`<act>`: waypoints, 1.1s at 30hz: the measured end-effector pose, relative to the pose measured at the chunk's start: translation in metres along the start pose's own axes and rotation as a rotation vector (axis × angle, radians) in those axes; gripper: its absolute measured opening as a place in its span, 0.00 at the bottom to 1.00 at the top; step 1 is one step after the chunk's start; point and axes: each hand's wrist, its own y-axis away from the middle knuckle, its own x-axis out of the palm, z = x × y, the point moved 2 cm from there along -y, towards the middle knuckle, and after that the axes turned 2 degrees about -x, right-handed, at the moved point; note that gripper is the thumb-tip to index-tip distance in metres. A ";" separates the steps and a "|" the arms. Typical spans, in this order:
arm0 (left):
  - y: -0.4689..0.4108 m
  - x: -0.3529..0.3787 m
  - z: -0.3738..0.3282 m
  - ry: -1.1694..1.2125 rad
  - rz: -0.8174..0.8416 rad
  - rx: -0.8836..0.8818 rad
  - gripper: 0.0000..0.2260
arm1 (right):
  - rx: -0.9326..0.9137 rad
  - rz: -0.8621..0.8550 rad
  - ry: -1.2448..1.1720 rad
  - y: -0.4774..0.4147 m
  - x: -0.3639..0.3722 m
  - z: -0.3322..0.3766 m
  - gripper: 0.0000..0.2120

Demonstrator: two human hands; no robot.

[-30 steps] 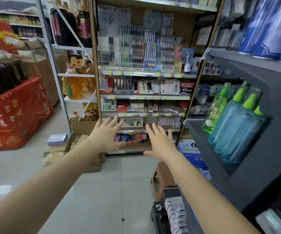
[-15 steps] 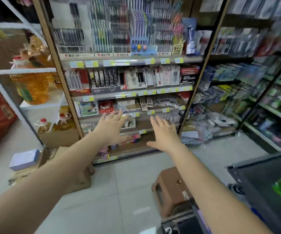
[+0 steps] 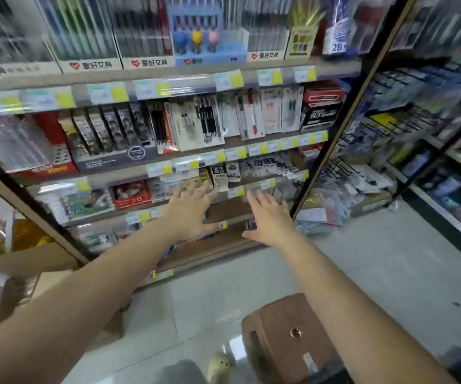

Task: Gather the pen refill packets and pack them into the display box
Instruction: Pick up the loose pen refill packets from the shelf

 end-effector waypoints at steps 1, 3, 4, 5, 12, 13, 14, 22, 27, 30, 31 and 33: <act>-0.018 0.000 0.000 0.004 0.009 0.019 0.41 | 0.018 0.014 -0.003 -0.014 0.000 -0.008 0.48; -0.051 0.003 -0.002 0.006 0.033 0.058 0.41 | 0.047 0.043 -0.004 -0.039 0.001 -0.021 0.49; -0.067 0.005 -0.004 0.010 0.049 0.075 0.41 | 0.059 0.054 -0.003 -0.052 0.002 -0.027 0.49; -0.084 0.007 -0.005 0.015 0.067 0.092 0.41 | 0.071 0.063 -0.002 -0.064 0.003 -0.033 0.49; -0.187 0.029 -0.013 0.015 0.205 0.275 0.42 | 0.177 0.094 -0.022 -0.126 0.020 -0.076 0.49; -0.199 0.032 -0.013 0.007 0.215 0.299 0.42 | 0.198 0.100 -0.036 -0.132 0.023 -0.081 0.49; -0.209 0.036 -0.013 -0.002 0.223 0.317 0.41 | 0.219 0.104 -0.046 -0.136 0.025 -0.086 0.49; -0.265 0.057 -0.022 0.003 0.249 0.361 0.41 | 0.294 0.129 -0.106 -0.156 0.035 -0.124 0.48; -0.295 0.073 -0.033 -0.003 0.224 0.311 0.41 | 0.267 0.141 -0.107 -0.177 0.049 -0.153 0.48; -0.311 0.085 -0.042 0.005 0.204 0.288 0.40 | 0.217 0.153 -0.090 -0.196 0.061 -0.174 0.48; -0.316 0.092 -0.044 0.012 0.202 0.272 0.40 | 0.200 0.163 -0.081 -0.204 0.066 -0.182 0.48; -0.325 0.105 -0.051 0.040 0.209 0.231 0.40 | 0.163 0.192 -0.077 -0.222 0.077 -0.200 0.48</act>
